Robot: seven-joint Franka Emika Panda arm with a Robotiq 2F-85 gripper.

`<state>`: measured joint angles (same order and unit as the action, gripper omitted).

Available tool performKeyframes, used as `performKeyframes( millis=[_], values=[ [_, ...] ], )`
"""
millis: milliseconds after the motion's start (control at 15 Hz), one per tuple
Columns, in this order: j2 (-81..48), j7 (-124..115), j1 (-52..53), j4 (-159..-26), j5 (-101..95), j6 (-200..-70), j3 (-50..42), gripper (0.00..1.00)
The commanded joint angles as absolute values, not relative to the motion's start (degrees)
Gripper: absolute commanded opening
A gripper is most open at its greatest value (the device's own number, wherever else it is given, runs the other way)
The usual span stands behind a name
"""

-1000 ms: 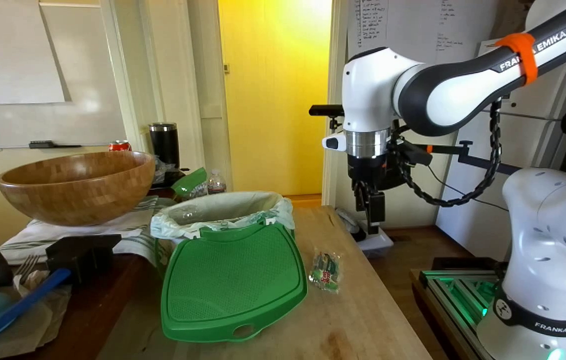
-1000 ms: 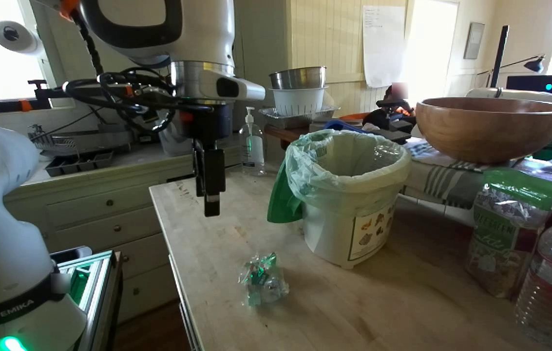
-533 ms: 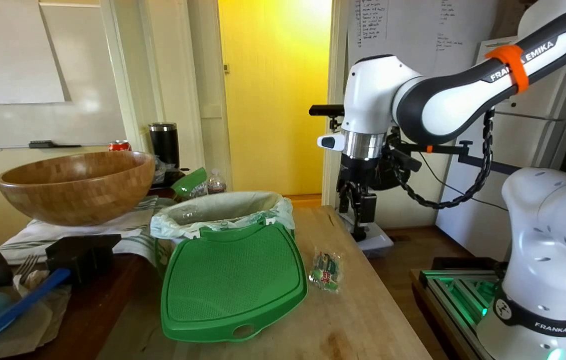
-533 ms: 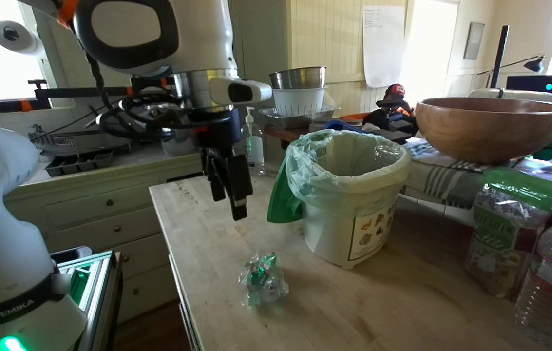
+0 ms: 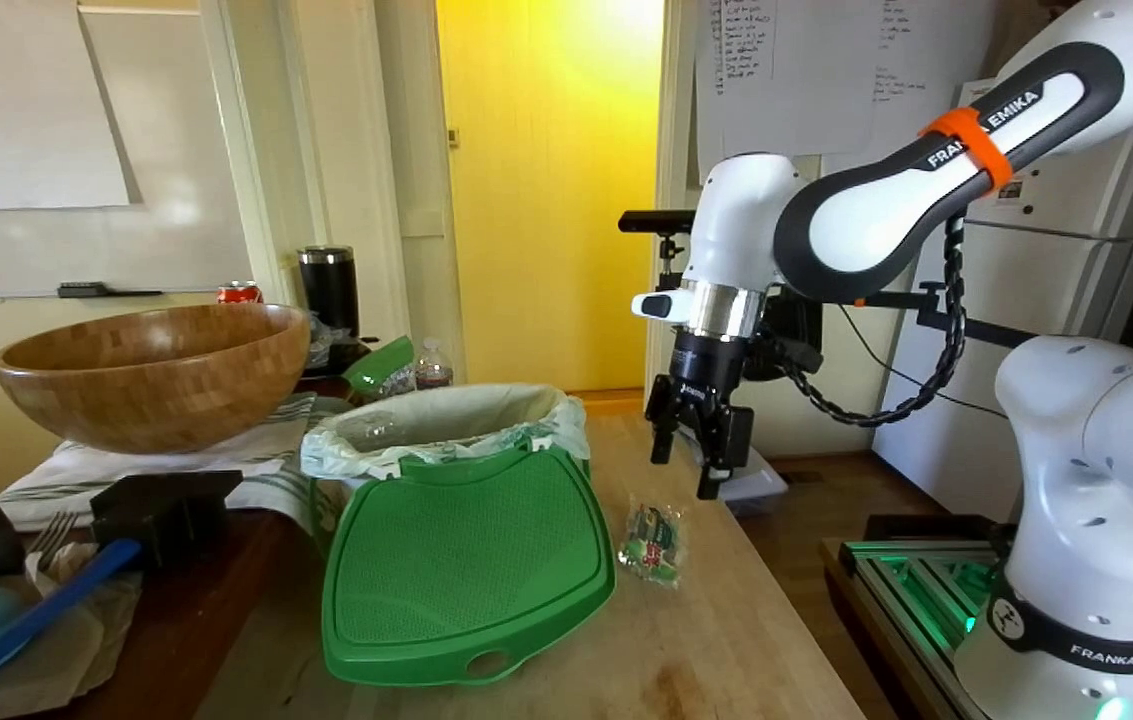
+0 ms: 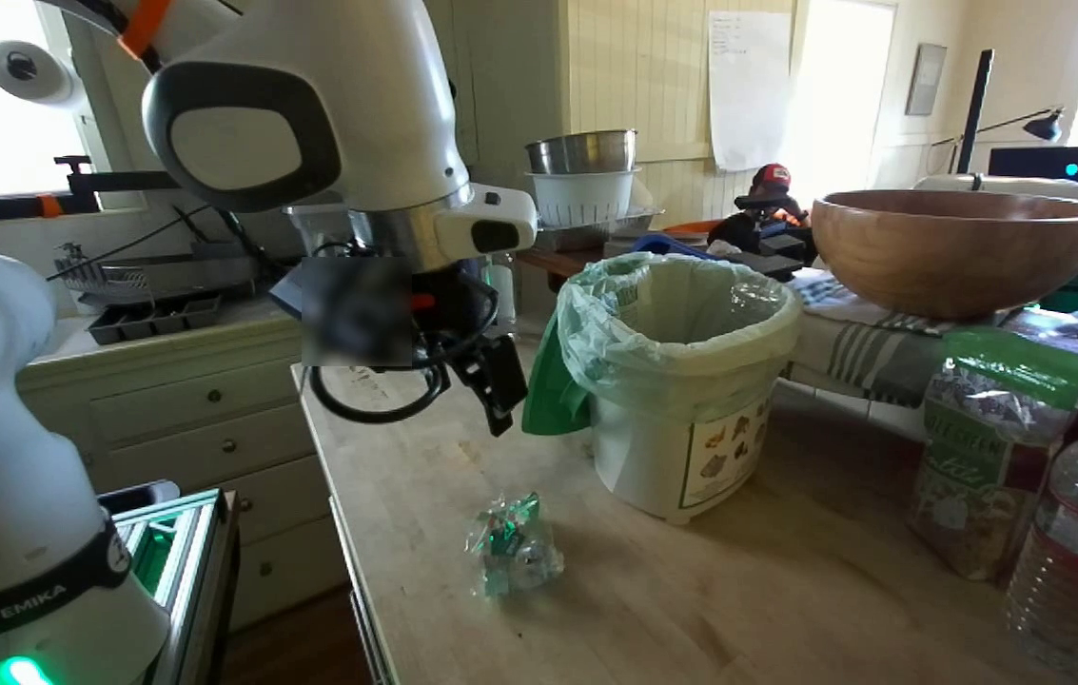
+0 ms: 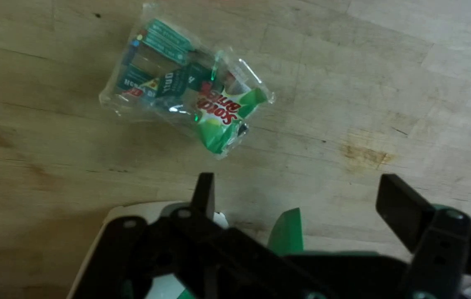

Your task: Close the lid on the bin

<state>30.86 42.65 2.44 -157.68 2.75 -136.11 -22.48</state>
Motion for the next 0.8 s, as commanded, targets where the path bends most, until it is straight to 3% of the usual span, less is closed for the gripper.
performKeyframes(
  millis=[0, 733],
  values=[
    [30.6, 43.38, 0.72, -157.59, 3.81, -135.97, -20.68, 1.0],
    [28.73, 47.15, 3.67, -157.44, 8.67, -142.52, -21.8, 1.0]
  ],
)
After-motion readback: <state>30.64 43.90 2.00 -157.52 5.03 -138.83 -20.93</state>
